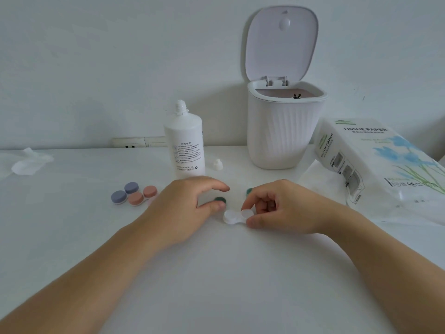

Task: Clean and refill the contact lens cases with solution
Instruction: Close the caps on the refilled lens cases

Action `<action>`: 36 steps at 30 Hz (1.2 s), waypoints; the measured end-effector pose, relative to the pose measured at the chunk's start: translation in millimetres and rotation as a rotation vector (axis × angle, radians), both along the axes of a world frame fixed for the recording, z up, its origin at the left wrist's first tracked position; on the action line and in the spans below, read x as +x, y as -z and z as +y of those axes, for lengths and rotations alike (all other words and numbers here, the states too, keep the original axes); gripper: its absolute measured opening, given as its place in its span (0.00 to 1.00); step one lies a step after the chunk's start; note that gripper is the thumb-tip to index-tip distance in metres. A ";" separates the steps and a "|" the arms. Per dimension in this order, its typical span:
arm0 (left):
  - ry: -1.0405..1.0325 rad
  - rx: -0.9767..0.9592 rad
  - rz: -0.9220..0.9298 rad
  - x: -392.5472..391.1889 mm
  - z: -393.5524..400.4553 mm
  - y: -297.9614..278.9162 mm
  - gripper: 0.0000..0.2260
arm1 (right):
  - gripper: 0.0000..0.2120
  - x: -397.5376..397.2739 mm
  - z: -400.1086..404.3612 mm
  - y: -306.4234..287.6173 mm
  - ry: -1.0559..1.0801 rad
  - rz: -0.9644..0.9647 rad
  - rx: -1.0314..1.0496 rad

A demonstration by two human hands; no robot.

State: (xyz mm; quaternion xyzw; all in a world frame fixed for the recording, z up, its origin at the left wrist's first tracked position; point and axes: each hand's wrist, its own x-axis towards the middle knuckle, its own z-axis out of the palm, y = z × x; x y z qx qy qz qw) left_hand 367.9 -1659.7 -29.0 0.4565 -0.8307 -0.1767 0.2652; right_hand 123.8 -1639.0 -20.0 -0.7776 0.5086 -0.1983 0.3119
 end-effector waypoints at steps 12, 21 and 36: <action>0.128 0.125 0.129 -1.4 3.9 -8.1 0.20 | 0.07 -1.0 2.1 -5.4 -0.007 -0.062 -0.039; 0.119 0.194 0.147 -1.7 5.3 -7.6 0.11 | 0.07 -0.1 7.1 -9.0 -0.007 -0.103 -0.073; 0.066 0.294 0.269 -1.9 2.9 -8.4 0.10 | 0.07 -0.6 7.4 -10.8 0.024 -0.128 -0.120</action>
